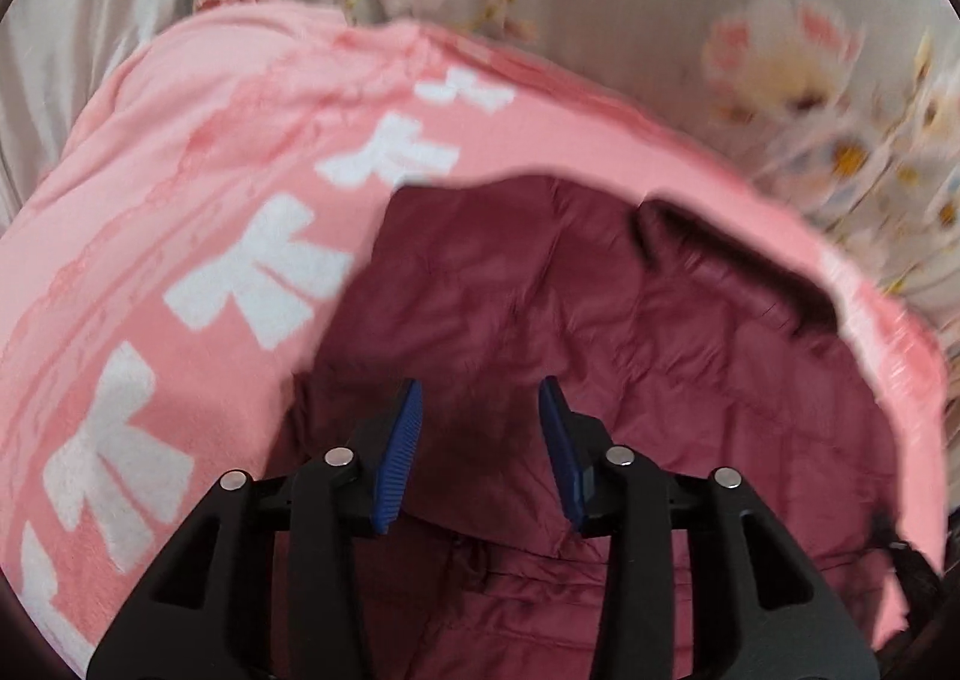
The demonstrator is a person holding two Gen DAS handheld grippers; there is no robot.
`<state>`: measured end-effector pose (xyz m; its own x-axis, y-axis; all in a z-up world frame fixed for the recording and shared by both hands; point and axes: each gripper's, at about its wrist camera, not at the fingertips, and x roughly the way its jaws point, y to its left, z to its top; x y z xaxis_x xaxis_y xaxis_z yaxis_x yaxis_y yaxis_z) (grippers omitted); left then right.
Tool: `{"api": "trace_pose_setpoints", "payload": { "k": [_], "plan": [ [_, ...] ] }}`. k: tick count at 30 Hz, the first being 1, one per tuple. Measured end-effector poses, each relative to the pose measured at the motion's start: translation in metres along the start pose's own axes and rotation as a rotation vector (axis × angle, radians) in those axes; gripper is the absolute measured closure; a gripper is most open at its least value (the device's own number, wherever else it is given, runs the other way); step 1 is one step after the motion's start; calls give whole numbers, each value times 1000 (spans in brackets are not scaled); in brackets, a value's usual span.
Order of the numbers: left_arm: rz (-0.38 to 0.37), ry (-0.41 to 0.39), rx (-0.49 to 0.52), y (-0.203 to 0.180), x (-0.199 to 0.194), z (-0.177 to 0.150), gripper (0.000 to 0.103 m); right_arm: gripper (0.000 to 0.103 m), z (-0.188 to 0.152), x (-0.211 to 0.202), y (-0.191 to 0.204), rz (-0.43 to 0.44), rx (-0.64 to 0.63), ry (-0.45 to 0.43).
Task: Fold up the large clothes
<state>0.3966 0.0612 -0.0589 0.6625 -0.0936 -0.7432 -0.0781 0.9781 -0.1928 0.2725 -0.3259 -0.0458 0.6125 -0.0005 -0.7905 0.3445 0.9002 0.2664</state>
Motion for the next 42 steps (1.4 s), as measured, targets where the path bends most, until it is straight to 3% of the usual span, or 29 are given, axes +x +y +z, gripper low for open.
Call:
{"api": "trace_pose_setpoints", "payload": {
  "k": [2,5,8,12,15,18,20,25,32,42],
  "plan": [
    [28,44,7,2,13,-9,70,100,-2,4,-2,-67,-40,19],
    [53,43,26,6,17,-20,70,99,-3,15,-14,-83,-3,76],
    [66,39,53,5,16,-23,70,90,-1,3,-16,-117,10,40],
    [37,24,35,7,3,-17,71,88,1,-25,-8,-140,12,-50],
    [5,-36,36,2,-21,-6,71,88,5,-37,18,-86,-17,-93],
    [-40,-52,41,-10,-34,1,71,88,7,-28,56,2,-71,-72],
    [-66,-37,63,-23,-35,0,71,88,2,-10,87,54,-119,-30],
    [-73,40,139,-50,-13,-25,71,91,-17,31,129,58,-215,56],
    [-56,52,173,-46,8,-49,70,98,-41,62,120,41,-193,148],
    [-14,6,223,-51,8,-61,71,100,-46,63,110,92,-134,152]
  ]
}}
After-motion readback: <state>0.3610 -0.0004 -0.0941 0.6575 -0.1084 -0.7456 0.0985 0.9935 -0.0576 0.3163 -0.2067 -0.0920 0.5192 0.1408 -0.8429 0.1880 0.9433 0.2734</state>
